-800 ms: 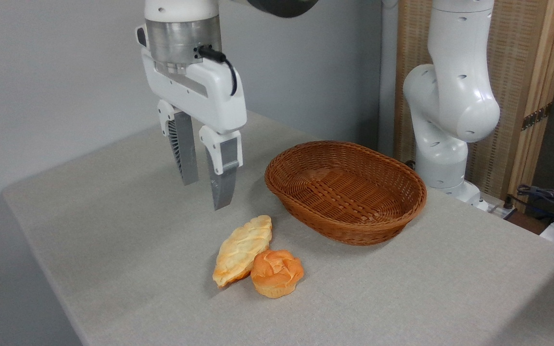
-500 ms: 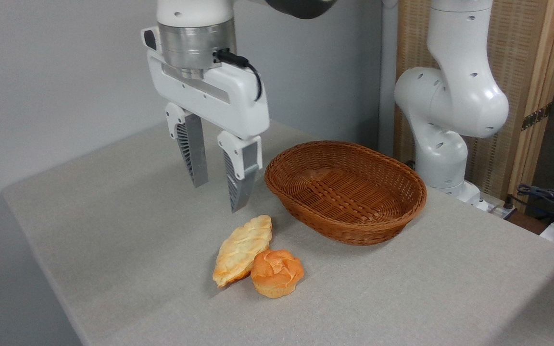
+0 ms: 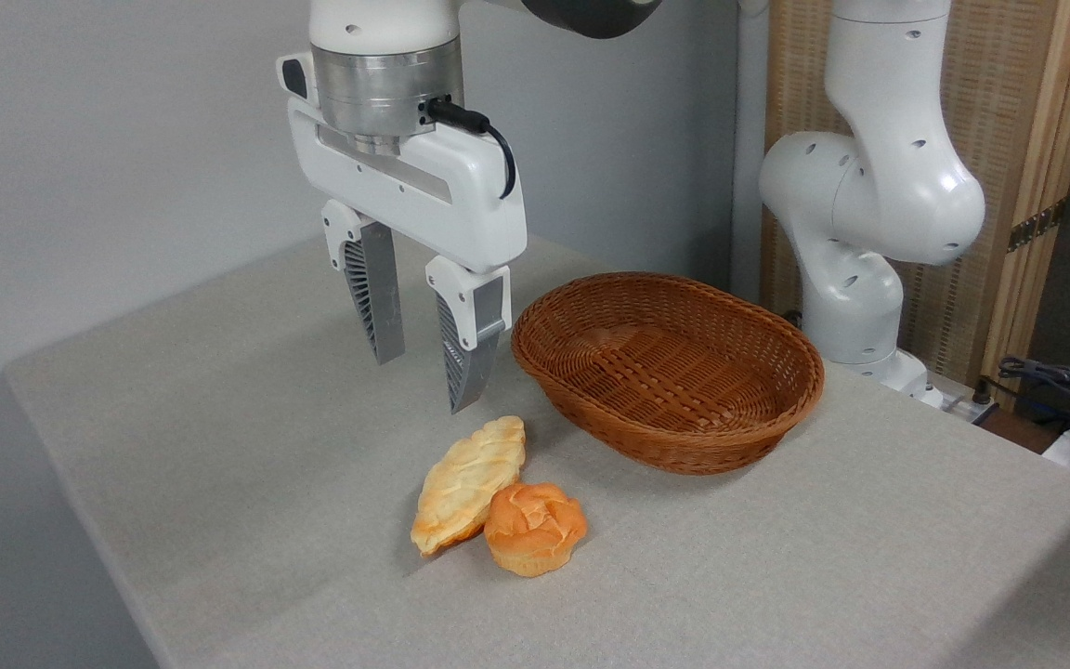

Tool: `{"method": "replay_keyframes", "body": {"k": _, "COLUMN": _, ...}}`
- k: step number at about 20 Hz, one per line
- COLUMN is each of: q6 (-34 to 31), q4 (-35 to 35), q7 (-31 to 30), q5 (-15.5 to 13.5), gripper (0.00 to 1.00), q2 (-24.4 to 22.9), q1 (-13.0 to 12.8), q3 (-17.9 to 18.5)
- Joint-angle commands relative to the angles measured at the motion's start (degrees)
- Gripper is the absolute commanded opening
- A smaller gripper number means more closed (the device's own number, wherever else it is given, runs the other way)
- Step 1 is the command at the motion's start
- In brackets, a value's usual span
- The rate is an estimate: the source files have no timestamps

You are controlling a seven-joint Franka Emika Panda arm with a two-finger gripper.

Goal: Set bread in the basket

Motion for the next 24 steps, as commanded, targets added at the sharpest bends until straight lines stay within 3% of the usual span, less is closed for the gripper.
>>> {"method": "replay_keyframes", "body": {"k": 1, "q6": -1.39, "q4": 1.02, "q7": 0.33, "q5": -0.9, "gripper": 1.0, "q2": 0.19, "q1": 0.42, "q3": -0.33}}
{"method": "replay_keyframes", "body": {"k": 7, "q6": -1.47, "q4": -0.64, "q7": 1.91, "q5": -0.9, "gripper": 1.0, "q2": 0.28, "q1": 0.24, "q3": -0.33}}
{"method": "replay_keyframes", "body": {"k": 16, "q6": 3.17, "q4": -12.68, "q7": 23.52, "q5": -0.81, "gripper": 1.0, "q2": 0.01, "q1": 0.42, "q3": 0.29}}
{"method": "replay_keyframes", "body": {"k": 24, "q6": 10.03, "q4": -17.34, "q7": 28.89, "q5": -0.2, "gripper": 1.0, "q2": 1.94, "q1": 0.5, "q3": 2.75}}
